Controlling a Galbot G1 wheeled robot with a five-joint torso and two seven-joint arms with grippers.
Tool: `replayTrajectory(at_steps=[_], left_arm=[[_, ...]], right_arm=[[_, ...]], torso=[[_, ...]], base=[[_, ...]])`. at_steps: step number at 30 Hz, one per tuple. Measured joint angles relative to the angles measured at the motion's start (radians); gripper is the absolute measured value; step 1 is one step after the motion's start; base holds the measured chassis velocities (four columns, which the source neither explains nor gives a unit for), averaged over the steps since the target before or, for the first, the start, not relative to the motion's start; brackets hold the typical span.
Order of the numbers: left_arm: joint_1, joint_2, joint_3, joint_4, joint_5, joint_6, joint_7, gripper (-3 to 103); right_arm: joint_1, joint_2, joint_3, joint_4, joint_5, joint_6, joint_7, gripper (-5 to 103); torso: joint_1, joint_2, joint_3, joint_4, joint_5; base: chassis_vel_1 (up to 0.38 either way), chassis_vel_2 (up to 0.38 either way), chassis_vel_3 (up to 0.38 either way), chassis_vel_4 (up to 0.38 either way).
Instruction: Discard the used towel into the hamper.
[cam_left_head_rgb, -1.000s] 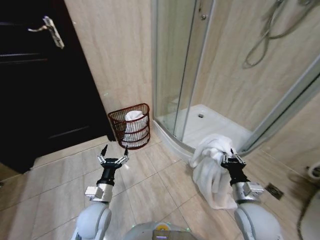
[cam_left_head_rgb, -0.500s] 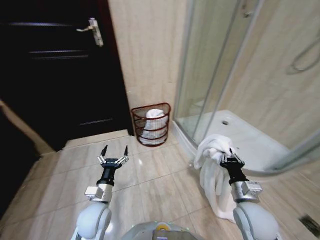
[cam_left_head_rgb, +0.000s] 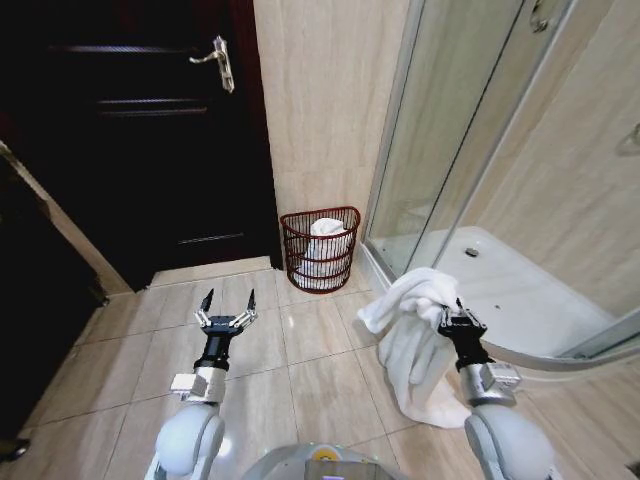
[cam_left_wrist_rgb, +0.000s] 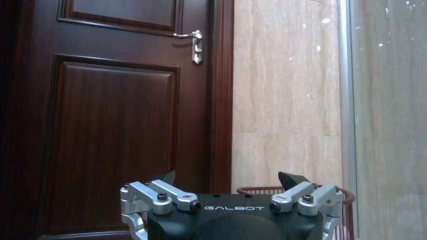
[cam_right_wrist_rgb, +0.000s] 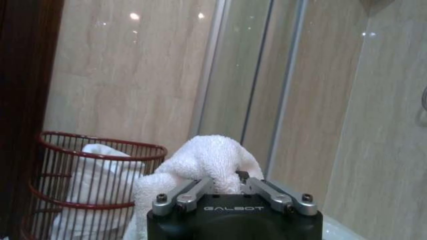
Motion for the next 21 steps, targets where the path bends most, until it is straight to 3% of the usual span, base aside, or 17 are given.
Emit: replayTrajectory(at_steps=[12,13,14,21], left_arm=[[-0.002,-0.004,0.023,-0.009,0.002,0.029,0.0,100],[0.0,-0.004,0.022,-0.009,0.005,0.033,0.003,100],[0.004,-0.005,0.018,-0.013,0.006,0.034,0.005,100],[0.006,-0.01,0.016,-0.014,0.009,0.034,0.006,100]], right_arm=[[-0.007,-0.004,0.004,-0.014,0.02,0.047,-0.018,10],[-0.007,-0.003,0.005,-0.015,0.025,0.053,-0.024,10],[-0.007,0.001,0.006,-0.019,0.027,0.063,-0.027,10],[-0.008,0.002,0.009,-0.021,0.032,0.084,-0.03,10]], torso=[[0.0,0.001,0.001,0.0001,0.0003],[0.0,0.001,0.001,0.0,-0.0016],[0.0,0.001,0.001,0.0002,-0.0001],[0.0,0.001,0.001,0.0001,0.0003]], base=[[0.204,0.196,-0.184,-0.211],[0.171,0.179,-0.132,-0.158],[0.054,0.072,-0.051,0.001],[0.0,-0.004,0.075,0.068]])
